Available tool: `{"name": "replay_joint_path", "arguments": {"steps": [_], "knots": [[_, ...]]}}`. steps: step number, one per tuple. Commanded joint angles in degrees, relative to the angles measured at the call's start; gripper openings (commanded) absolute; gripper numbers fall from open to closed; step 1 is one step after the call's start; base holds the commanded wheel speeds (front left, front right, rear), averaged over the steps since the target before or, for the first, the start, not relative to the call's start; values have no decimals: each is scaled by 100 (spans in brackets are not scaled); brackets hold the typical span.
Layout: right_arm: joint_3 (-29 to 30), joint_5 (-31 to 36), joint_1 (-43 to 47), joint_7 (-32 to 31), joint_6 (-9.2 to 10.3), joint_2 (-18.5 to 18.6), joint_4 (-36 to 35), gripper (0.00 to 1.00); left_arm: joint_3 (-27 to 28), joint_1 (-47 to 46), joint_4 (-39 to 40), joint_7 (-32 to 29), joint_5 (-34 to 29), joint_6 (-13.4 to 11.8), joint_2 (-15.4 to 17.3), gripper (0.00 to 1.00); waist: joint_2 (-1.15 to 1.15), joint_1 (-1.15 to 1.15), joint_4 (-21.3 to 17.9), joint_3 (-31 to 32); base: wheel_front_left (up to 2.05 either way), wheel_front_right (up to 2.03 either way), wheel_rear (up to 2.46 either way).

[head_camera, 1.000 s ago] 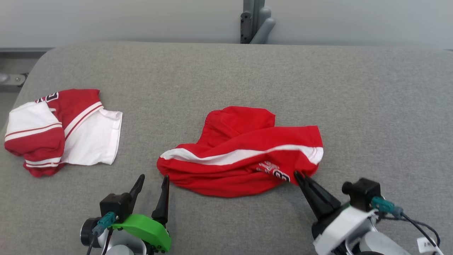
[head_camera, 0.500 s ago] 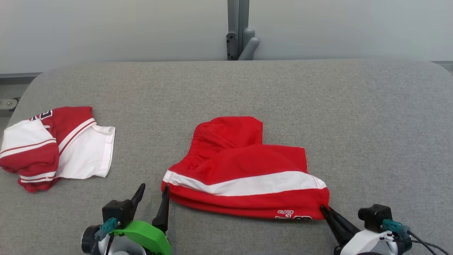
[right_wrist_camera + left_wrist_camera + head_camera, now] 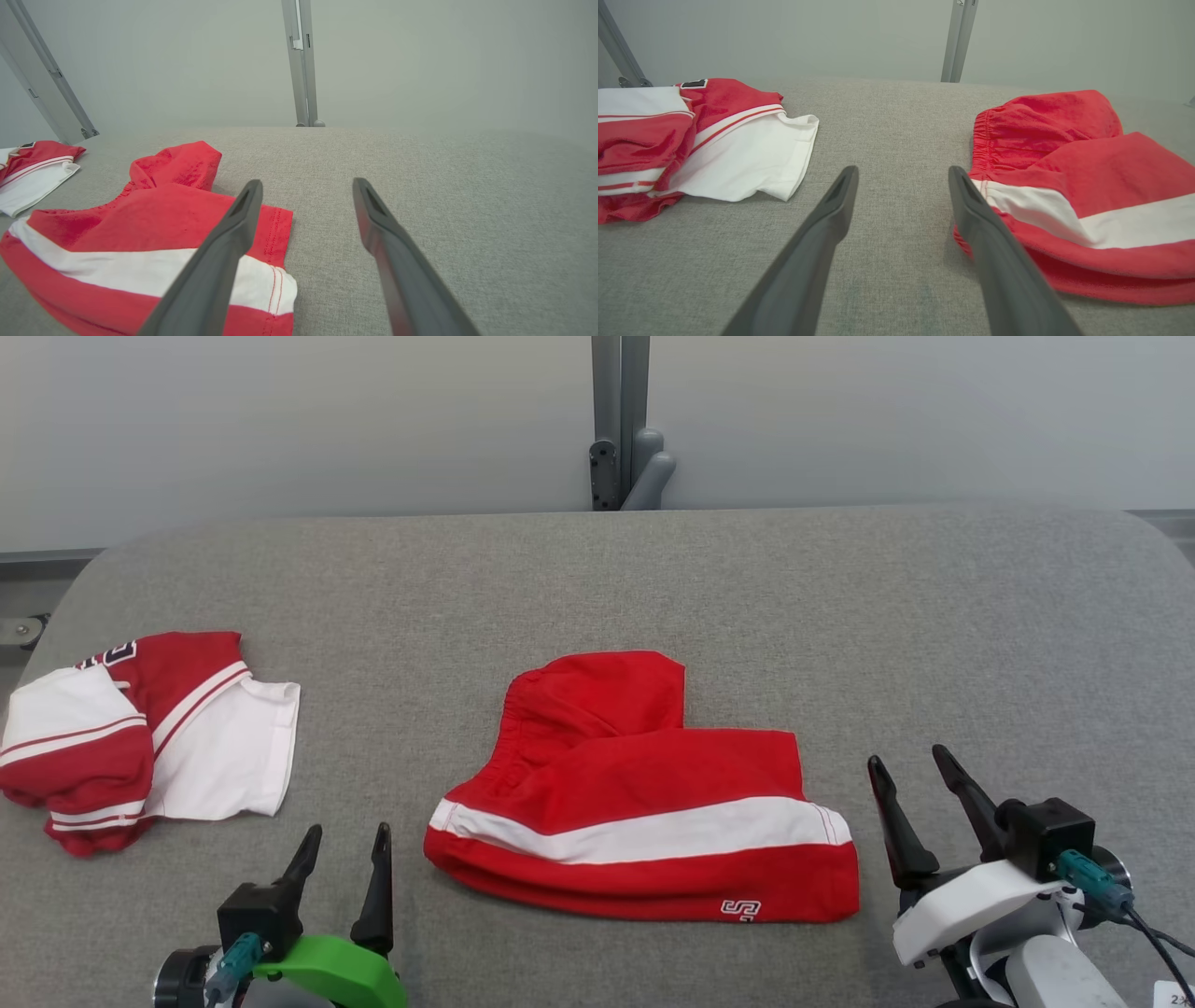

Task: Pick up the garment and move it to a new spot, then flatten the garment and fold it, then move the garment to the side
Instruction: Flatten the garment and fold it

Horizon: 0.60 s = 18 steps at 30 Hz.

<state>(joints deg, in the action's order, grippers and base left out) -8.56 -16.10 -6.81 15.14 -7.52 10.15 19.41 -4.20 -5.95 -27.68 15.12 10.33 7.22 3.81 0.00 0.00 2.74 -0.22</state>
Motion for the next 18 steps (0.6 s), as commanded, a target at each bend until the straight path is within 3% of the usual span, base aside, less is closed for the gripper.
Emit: {"name": "replay_joint_path", "arguments": {"steps": [1,10,18], "knots": [[50,135,102,2,6,-81,-115,100,60,129,84,3,-93,-19,-19,100,0,0,-26,33,0,0,0],[284,383,406,1,6,-456,-290,100,274,512,402,3,-294,-14,-76,100,0,0,-93,262,0,0,0],[406,421,633,1,6,-561,-262,100,277,710,441,3,-234,-43,-89,100,0,0,-119,391,0,0,0]]}}
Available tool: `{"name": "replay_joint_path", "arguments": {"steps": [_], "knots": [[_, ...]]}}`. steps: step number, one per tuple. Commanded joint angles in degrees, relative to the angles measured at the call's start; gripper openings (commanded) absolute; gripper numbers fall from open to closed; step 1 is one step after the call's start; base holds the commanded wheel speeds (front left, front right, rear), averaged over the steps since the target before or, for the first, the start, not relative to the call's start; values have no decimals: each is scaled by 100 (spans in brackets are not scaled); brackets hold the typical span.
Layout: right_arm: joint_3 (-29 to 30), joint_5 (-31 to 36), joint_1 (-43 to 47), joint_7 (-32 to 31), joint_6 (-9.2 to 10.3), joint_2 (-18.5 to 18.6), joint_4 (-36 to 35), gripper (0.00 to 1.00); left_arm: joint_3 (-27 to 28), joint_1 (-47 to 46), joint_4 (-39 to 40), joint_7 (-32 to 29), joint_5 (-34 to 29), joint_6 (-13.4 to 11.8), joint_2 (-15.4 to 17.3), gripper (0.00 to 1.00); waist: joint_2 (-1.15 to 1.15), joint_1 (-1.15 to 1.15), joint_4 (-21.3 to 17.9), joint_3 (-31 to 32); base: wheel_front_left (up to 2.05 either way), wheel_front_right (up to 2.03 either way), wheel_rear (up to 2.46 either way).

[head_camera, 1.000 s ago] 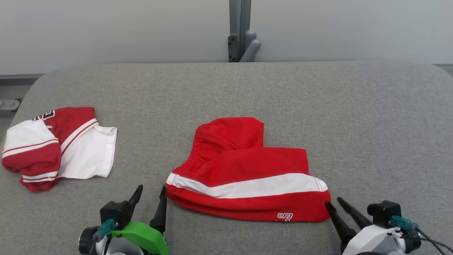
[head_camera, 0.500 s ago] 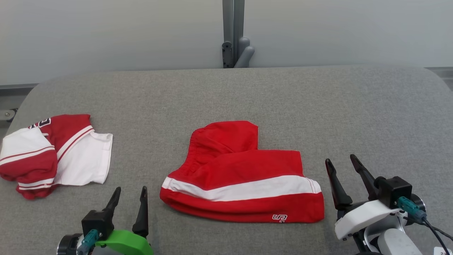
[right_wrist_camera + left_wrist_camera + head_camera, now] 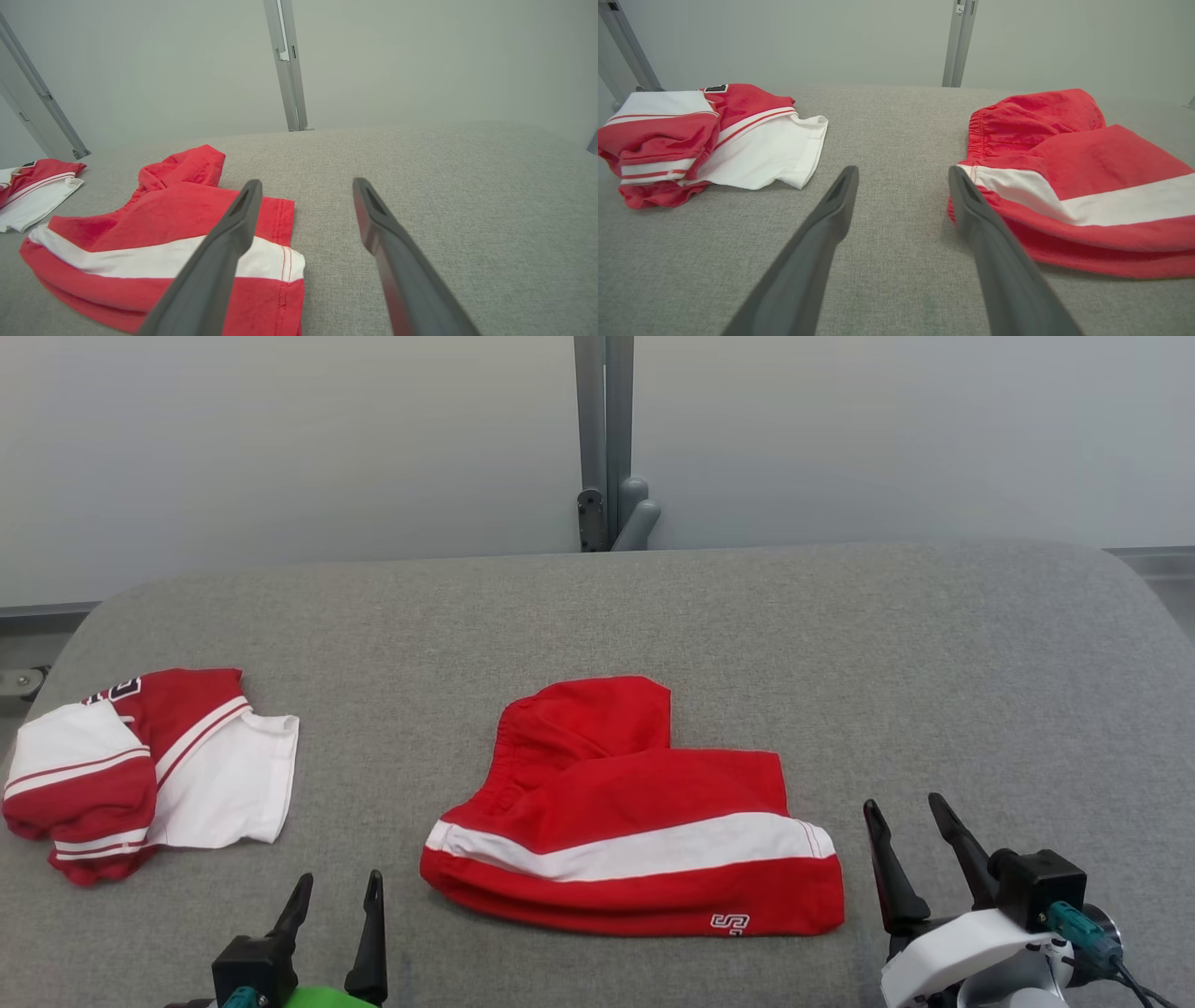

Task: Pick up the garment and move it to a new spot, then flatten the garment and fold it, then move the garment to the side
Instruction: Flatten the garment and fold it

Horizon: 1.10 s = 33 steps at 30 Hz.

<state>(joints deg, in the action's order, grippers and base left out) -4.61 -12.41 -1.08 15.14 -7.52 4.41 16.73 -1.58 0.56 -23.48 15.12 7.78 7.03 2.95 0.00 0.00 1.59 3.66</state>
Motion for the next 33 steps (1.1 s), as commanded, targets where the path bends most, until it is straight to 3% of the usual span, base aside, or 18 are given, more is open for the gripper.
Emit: {"name": "replay_joint_path", "arguments": {"steps": [1,9,21,26,33], "knots": [[16,55,80,1,6,4,15,100,2,71,26,3,39,-36,-4,100,0,0,-7,8,0,0,0],[-43,22,42,1,6,-25,91,100,-153,-7,62,3,202,-37,-3,100,0,0,-33,-103,0,0,0],[-225,-98,-275,1,6,-6,194,100,-715,-789,-316,3,1236,51,5,100,0,0,-168,-712,0,0,0],[-272,-139,-419,1,6,35,228,100,-1180,-1138,-594,3,1689,48,208,100,0,0,-233,-887,0,0,0],[-319,-181,-498,1,6,51,270,100,-1253,-1383,-997,3,2014,49,282,100,0,0,-287,-987,0,0,0]]}}
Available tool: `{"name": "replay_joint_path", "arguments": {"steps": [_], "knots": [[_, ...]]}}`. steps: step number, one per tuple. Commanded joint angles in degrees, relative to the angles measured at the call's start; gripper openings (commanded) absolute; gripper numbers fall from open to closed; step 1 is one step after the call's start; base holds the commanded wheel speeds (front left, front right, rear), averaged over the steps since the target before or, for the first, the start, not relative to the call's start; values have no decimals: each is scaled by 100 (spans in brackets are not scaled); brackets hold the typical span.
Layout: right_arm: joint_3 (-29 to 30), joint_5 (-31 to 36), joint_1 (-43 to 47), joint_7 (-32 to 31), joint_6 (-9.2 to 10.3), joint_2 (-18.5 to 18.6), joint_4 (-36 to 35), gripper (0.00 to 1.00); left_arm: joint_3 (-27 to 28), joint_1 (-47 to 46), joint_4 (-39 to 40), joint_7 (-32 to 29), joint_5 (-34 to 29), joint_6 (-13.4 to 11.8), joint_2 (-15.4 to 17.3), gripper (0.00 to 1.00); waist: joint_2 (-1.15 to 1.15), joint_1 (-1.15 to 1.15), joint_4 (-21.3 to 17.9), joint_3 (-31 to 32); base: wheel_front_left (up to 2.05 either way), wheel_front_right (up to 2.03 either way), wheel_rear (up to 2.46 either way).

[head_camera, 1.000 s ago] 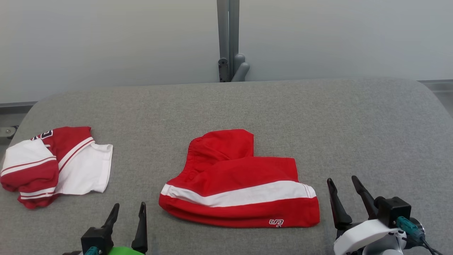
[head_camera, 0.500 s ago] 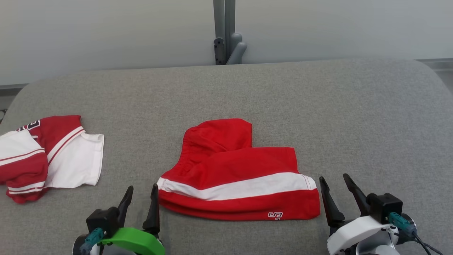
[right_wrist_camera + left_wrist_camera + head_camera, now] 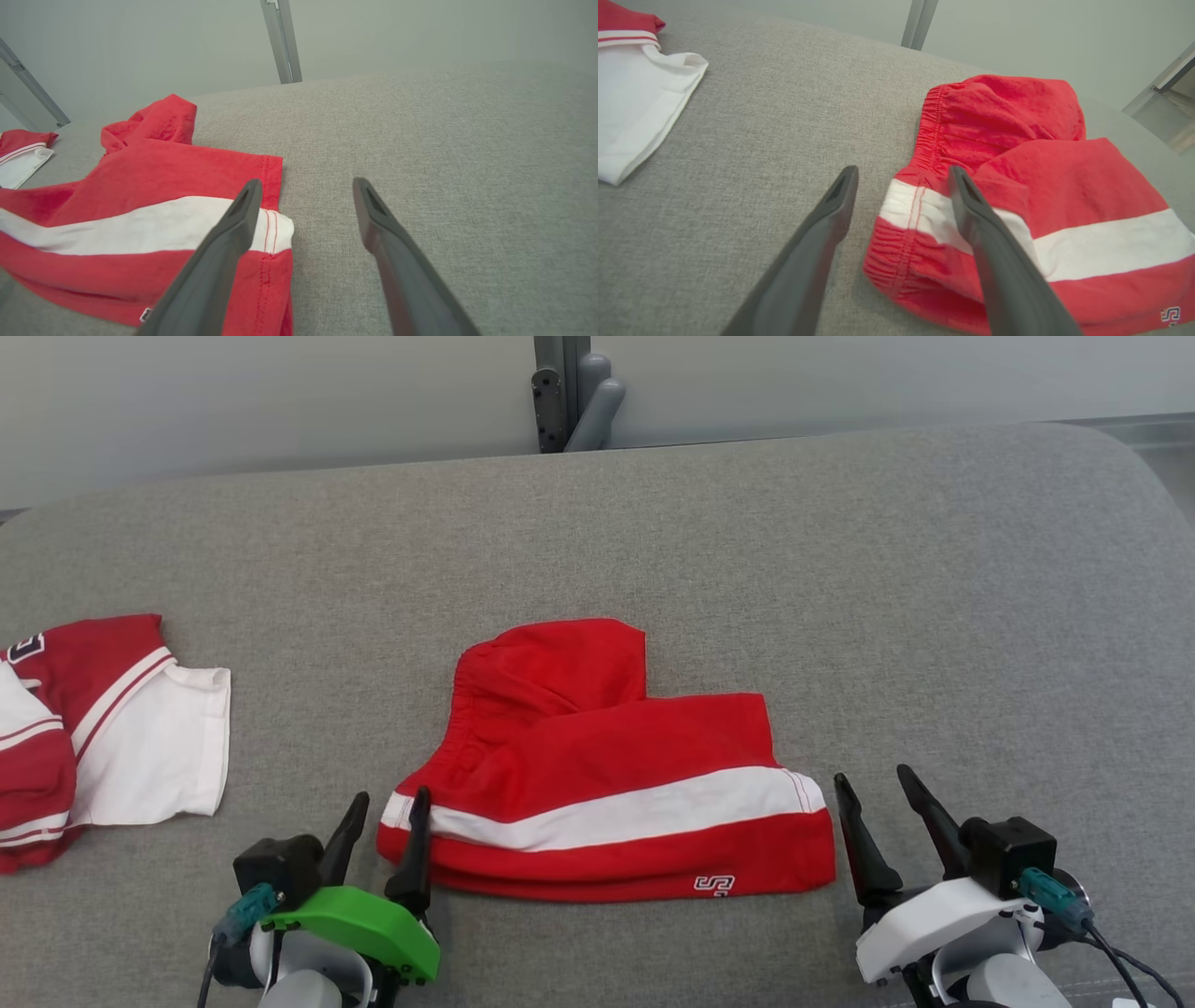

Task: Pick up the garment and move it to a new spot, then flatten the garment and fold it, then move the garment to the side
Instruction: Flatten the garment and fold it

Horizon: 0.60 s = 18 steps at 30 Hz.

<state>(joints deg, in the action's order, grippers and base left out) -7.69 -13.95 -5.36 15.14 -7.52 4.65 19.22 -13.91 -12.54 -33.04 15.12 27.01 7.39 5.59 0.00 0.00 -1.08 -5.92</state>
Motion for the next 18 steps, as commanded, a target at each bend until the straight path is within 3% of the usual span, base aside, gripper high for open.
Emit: {"name": "replay_joint_path", "arguments": {"steps": [1,18], "knots": [[-17,-39,-78,1,6,24,25,100,-63,-83,-89,2,120,13,28,100,0,0,-24,-41,0,0,0],[-102,-126,-163,1,6,3,106,100,-438,-204,-363,2,797,14,106,100,0,0,-18,-126,0,0,0]]}}
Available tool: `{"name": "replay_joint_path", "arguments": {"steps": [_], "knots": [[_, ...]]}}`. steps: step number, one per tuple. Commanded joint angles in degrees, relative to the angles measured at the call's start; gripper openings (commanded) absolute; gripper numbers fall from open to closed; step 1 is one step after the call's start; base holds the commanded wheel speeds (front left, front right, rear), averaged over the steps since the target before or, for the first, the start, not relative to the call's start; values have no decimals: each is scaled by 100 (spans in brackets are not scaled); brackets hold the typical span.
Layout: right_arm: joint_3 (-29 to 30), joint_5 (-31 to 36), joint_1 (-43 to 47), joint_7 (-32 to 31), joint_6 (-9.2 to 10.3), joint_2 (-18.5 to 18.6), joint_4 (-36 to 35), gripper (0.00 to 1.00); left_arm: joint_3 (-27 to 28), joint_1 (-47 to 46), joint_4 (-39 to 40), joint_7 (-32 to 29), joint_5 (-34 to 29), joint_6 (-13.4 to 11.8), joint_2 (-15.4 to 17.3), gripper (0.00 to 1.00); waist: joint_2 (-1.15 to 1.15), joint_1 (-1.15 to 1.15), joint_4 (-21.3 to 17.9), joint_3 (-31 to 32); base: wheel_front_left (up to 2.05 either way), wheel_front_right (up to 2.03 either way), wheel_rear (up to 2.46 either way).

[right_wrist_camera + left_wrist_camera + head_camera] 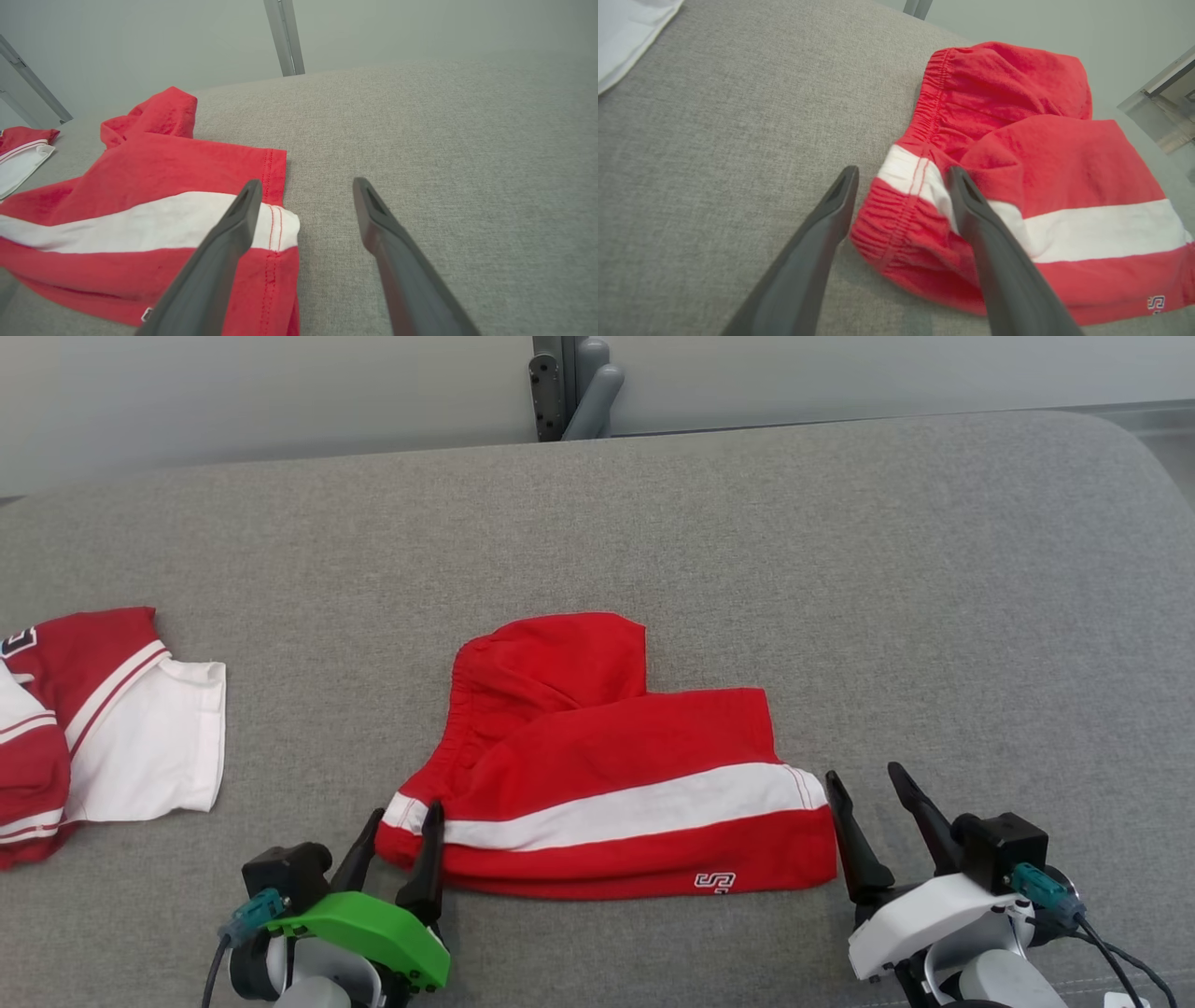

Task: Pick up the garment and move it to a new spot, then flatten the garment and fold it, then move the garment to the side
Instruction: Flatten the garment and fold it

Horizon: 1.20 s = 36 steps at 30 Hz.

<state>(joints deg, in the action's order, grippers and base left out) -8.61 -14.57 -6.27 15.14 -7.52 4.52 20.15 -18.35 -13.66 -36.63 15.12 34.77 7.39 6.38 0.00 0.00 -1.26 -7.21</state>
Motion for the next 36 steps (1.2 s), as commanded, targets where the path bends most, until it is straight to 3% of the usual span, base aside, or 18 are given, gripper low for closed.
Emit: {"name": "replay_joint_path", "arguments": {"steps": [1,5,6,8,16,19,22,23,27,30,32,36], "knots": [[-20,-73,-72,1,6,18,18,100,-39,-106,-1,2,105,14,35,100,0,0,2,5,0,0,0],[-41,-89,-67,1,6,21,33,100,-295,-147,29,2,419,14,141,78,0,0,12,14,0,0,0],[-44,-99,-63,1,6,20,36,100,-368,-151,52,2,476,14,162,49,0,0,16,17,0,0,0],[-55,-111,-53,1,6,20,46,100,-487,-150,140,2,693,14,235,44,0,0,29,22,0,0,0],[-66,-142,-38,1,6,29,83,100,-699,-126,404,2,982,14,379,46,0,0,69,35,0,0,0],[-76,-147,-31,1,6,29,112,100,-784,-72,469,2,1075,14,405,51,0,0,81,44,0,0,0],[-87,-167,-31,1,6,37,145,100,-849,-32,591,2,1235,14,441,67,0,0,95,45,0,0,0],[-91,-176,-34,1,6,41,155,100,-872,-18,617,2,1308,14,448,77,0,0,99,46,0,0,0],[-111,-193,-56,1,6,48,187,100,-940,8,740,2,1483,14,504,77,0,0,107,43,0,0,0],[-126,-196,-69,1,6,47,207,100,-1031,-9,769,2,1591,14,541,43,0,0,107,37,0,0,0],[-124,-197,-74,1,6,47,213,100,-1106,-30,749,2,1636,14,573,1,0,0,104,38,0,0,0],[-99,-202,-91,1,6,49,220,100,-1154,-103,742,2,1662,14,607,0,0,0,104,26,0,0,0]]}}
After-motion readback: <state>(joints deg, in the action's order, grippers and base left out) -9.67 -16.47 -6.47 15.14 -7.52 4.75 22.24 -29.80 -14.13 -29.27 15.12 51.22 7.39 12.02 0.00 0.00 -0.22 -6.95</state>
